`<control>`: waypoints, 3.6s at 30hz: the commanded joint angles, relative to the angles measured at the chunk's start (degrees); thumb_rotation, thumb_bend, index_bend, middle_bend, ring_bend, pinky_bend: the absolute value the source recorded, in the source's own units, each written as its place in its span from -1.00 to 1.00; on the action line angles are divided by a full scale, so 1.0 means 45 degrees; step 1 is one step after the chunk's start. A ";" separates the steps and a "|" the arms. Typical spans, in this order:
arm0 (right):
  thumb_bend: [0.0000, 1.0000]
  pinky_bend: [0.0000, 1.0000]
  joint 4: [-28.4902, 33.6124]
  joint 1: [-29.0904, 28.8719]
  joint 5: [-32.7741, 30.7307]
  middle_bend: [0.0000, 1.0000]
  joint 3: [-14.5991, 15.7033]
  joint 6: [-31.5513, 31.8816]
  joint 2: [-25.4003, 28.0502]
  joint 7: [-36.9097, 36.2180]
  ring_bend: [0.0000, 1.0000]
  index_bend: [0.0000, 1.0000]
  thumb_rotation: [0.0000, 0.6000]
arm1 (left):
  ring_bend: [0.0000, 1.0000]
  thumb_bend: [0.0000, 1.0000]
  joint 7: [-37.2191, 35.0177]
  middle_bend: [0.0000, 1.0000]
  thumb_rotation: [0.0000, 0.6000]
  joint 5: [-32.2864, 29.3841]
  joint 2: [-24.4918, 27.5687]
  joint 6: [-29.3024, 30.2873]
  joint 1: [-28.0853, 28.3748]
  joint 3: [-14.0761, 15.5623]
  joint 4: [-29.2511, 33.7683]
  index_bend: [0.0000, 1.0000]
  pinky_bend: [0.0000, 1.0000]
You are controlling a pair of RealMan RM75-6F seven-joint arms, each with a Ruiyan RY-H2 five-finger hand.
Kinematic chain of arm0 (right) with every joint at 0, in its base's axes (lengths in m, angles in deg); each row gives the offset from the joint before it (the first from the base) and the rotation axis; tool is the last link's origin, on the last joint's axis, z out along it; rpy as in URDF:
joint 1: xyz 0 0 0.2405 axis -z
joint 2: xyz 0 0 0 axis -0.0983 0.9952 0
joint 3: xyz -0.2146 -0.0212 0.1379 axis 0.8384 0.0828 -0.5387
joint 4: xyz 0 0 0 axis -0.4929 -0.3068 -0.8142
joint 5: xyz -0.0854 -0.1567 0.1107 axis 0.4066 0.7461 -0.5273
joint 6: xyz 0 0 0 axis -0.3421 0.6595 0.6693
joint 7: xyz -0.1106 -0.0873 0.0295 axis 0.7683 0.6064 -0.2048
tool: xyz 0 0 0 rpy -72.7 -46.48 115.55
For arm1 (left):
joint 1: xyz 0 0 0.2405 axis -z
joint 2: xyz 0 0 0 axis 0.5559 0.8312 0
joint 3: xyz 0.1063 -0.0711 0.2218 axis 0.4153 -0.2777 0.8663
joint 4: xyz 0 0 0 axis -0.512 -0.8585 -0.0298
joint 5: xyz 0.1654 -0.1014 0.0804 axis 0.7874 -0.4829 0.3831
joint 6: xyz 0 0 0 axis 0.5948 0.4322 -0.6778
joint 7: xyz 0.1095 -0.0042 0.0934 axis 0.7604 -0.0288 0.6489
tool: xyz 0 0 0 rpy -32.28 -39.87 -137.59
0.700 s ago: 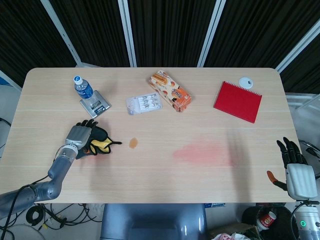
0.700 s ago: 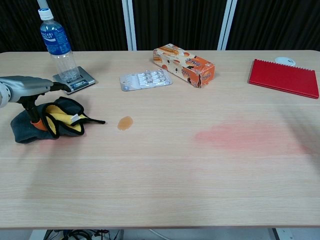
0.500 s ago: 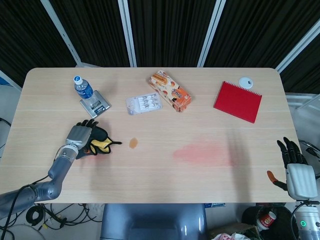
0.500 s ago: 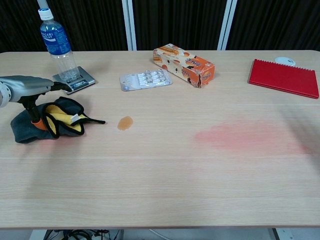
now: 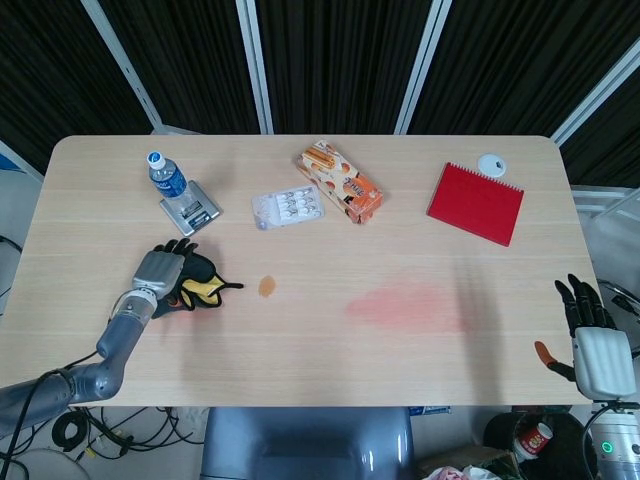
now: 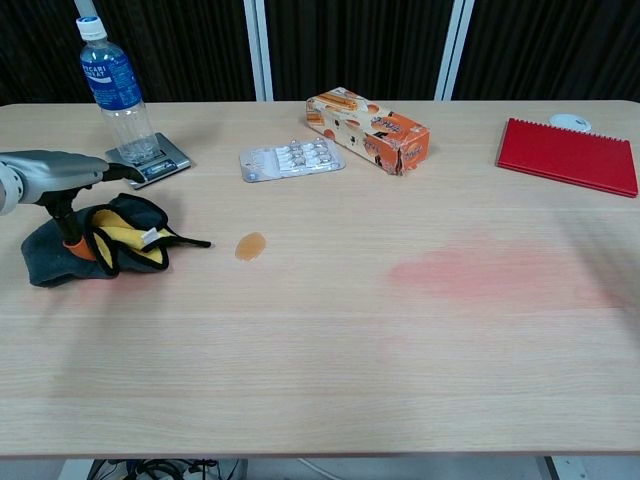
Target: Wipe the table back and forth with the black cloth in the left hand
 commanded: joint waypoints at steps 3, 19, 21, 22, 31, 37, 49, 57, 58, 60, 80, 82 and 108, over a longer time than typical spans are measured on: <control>-0.68 -0.55 -0.0006 0.0005 0.0002 -1.00 -0.0003 0.0013 -0.0003 -0.0019 -0.98 -0.93 1.00 | -0.98 -0.83 0.0014 -1.00 1.00 -0.0072 -0.0012 -0.0024 0.0016 0.0019 -0.0042 -0.86 -0.72; -0.67 -0.55 -0.0051 0.0004 0.0033 -1.00 -0.0031 0.0061 -0.0032 -0.0111 -0.98 -0.93 1.00 | -0.56 -0.76 0.0318 -0.51 1.00 -0.0372 -0.0279 0.0049 0.0161 0.0109 -0.0334 -0.48 -0.30; -0.67 -0.55 -0.0052 0.0006 0.0036 -1.00 -0.0033 0.0068 -0.0038 -0.0137 -0.98 -0.93 1.00 | -0.41 -0.65 0.0351 -0.35 1.00 -0.0339 -0.0347 0.0138 0.0153 0.0122 -0.0397 -0.32 -0.15; -0.67 -0.55 -0.0053 0.0006 0.0038 -1.00 -0.0033 0.0069 -0.0040 -0.0145 -0.98 -0.93 1.00 | -0.34 -0.57 0.0364 -0.27 1.00 -0.0322 -0.0386 0.0180 0.0148 0.0126 -0.0433 -0.23 -0.07; -0.66 -0.55 -0.0041 0.0020 0.0006 -1.00 -0.0045 0.0081 -0.0035 -0.0150 -0.98 -0.93 1.00 | 0.10 -0.16 0.0183 0.22 1.00 0.0168 -0.0900 0.0906 -0.0054 0.0032 -0.0823 0.30 0.30; -0.67 -0.55 -0.0024 0.0021 0.0016 -1.00 -0.0045 0.0086 -0.0035 -0.0155 -0.98 -0.93 1.00 | 0.15 -0.12 -0.0194 0.28 1.00 0.0643 -0.0938 0.1167 -0.0139 -0.0175 -0.0843 0.35 0.34; -0.66 -0.55 -0.0020 0.0011 -0.0055 -1.00 -0.0064 0.0030 -0.0032 -0.0201 -0.98 -0.93 1.00 | 0.16 -0.12 -0.0928 0.28 1.00 0.2590 -0.0691 0.2021 0.0305 -0.1086 0.1061 0.36 0.34; -0.66 -0.55 0.0000 0.0010 -0.0049 -1.00 -0.0059 0.0018 -0.0027 -0.0247 -0.98 -0.93 1.00 | 0.15 -0.12 -0.0109 0.28 1.00 0.2690 -0.1529 0.1913 0.1110 -0.1430 0.1652 0.36 0.34; -0.66 -0.55 0.0003 0.0011 -0.0044 -1.00 -0.0056 0.0018 -0.0027 -0.0256 -0.98 -0.93 1.00 | 0.15 -0.12 0.0012 0.28 1.00 0.2663 -0.1747 0.1903 0.1211 -0.1443 0.1557 0.36 0.34; -0.66 -0.55 0.0004 0.0010 -0.0057 -1.00 -0.0053 -0.0003 -0.0023 -0.0281 -0.98 -0.93 1.00 | 0.15 -0.12 0.0160 0.28 1.00 0.2615 -0.2243 0.1866 0.1380 -0.1451 0.1297 0.36 0.34; -0.66 -0.55 0.0011 0.0039 -0.0202 -1.00 -0.0109 -0.0042 0.0040 -0.0549 -0.98 -0.93 1.00 | 0.15 -0.12 0.0971 0.29 1.00 0.2114 -0.4671 0.0844 0.2127 -0.1132 -0.1858 0.38 0.34; -0.67 -0.55 0.0024 0.0032 -0.0181 -1.00 -0.0101 -0.0048 0.0034 -0.0531 -0.98 -0.93 1.00 | 0.15 -0.12 0.0840 0.29 1.00 0.2228 -0.4610 0.0769 0.2076 -0.1089 -0.2033 0.38 0.34; -0.66 -0.55 0.0068 0.0023 -0.0116 -1.00 -0.0075 -0.0055 0.0027 -0.0497 -0.98 -0.93 1.00 | 0.16 -0.12 -0.0394 0.30 1.00 0.2743 -0.2640 0.0744 0.0579 -0.0767 -0.3208 0.39 0.34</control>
